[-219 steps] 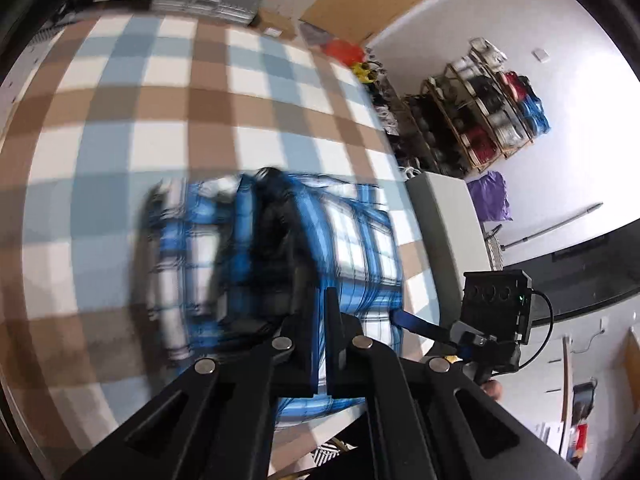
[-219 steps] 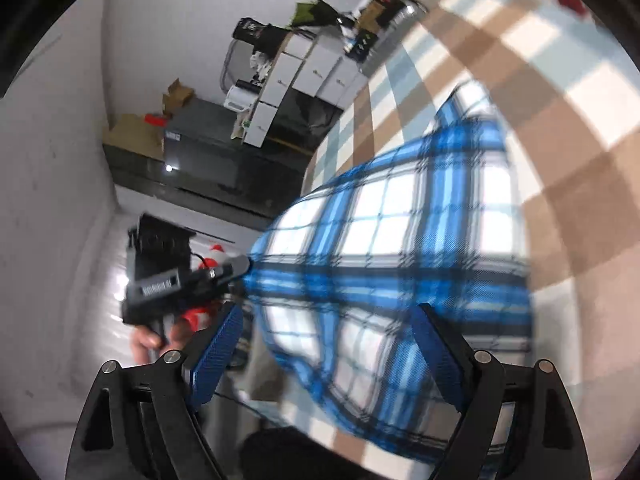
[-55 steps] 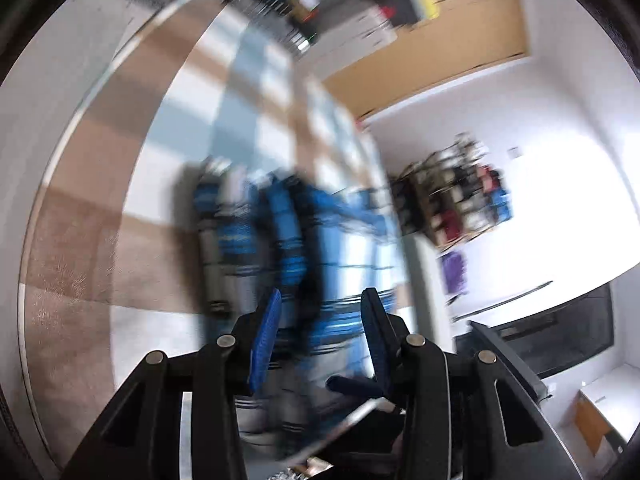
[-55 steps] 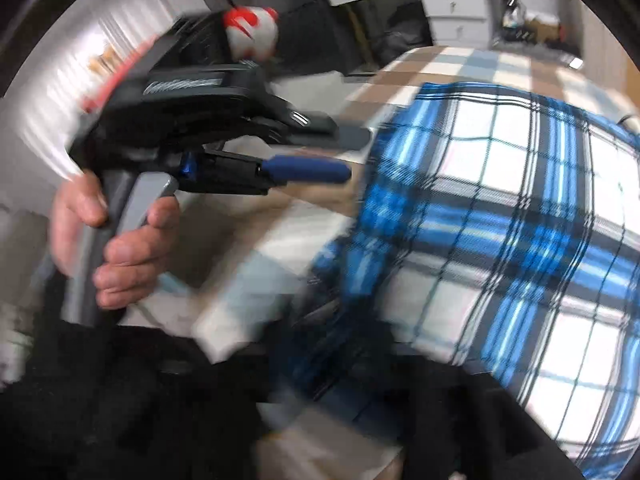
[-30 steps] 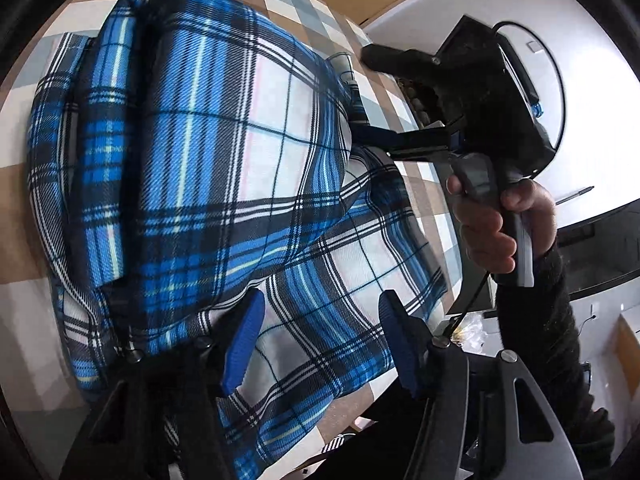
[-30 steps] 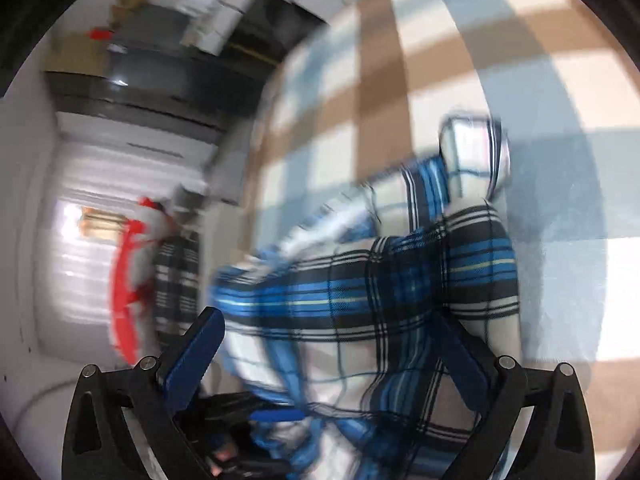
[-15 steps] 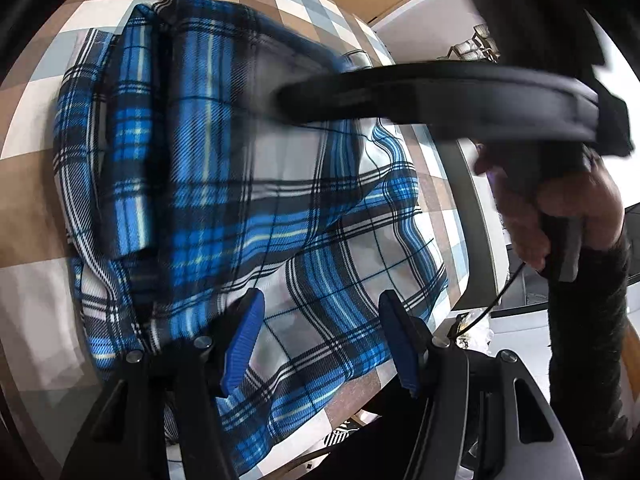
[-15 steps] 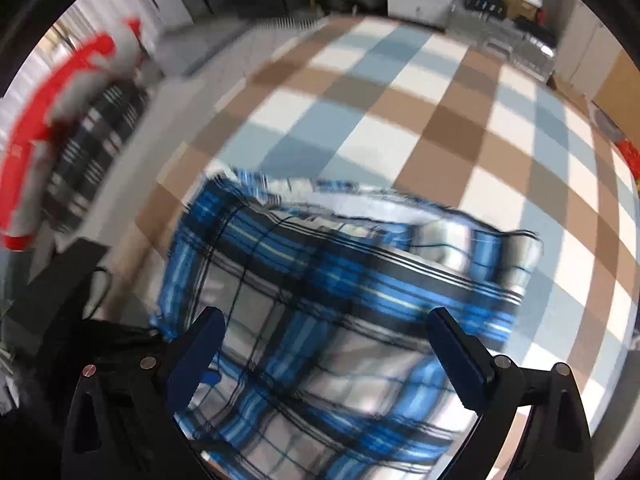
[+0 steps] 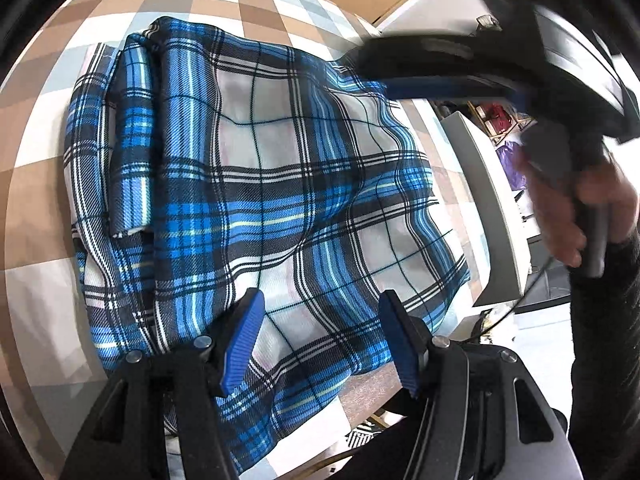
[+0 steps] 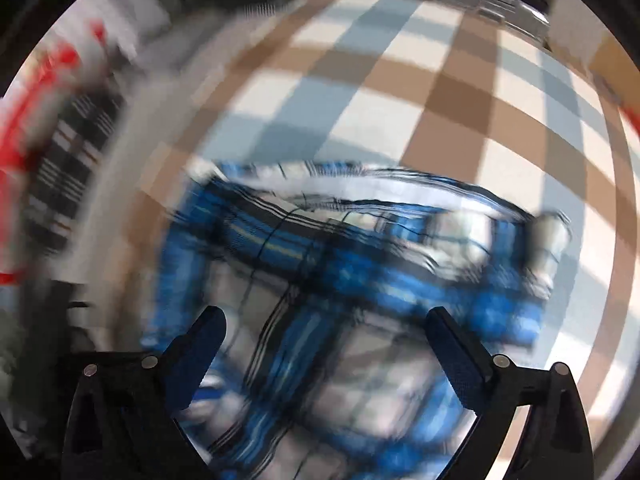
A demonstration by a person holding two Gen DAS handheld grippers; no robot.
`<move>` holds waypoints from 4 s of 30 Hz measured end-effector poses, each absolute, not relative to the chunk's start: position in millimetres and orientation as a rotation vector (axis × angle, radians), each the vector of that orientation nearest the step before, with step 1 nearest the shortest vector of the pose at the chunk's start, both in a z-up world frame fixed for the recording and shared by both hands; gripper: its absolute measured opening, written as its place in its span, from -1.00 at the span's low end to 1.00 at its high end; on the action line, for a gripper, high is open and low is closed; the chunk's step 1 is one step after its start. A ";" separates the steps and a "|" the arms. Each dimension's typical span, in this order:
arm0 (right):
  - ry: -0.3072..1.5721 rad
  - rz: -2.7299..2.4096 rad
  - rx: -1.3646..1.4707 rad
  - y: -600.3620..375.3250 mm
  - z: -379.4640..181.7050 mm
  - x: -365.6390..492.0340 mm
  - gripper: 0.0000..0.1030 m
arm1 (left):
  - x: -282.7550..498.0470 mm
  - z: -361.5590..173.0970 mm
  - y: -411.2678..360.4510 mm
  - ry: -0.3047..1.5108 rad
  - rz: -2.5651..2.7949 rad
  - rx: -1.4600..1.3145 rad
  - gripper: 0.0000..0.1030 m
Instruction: Fold large clothes
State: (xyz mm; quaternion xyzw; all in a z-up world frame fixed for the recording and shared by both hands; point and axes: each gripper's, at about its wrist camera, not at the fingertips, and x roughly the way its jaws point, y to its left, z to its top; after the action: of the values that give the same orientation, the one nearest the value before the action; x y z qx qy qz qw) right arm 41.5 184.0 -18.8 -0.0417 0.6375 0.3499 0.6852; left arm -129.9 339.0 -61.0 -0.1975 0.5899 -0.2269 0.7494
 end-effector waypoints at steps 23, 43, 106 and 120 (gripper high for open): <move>1.400 0.898 0.209 100.1 -39.3 -66.6 0.98 | -127.2 -60.7 340.2 1.297 -0.492 -0.483 0.06; 1.413 0.985 0.478 92.7 -41.7 -79.6 1.00 | -127.8 -63.0 342.4 1.298 -0.478 -0.513 0.06; 0.461 0.462 0.000 27.3 48.9 -143.4 1.00 | -168.9 37.1 307.8 0.600 0.152 -0.024 0.75; 0.489 0.450 0.056 16.6 45.2 -134.7 1.00 | -171.7 38.8 308.5 0.595 0.153 -0.029 0.75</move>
State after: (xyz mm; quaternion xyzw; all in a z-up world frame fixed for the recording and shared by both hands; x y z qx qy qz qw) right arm -134.7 16.6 45.2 0.0276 0.2400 0.2209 0.9449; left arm -171.7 308.5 38.8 -0.0142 0.2926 0.0751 0.9532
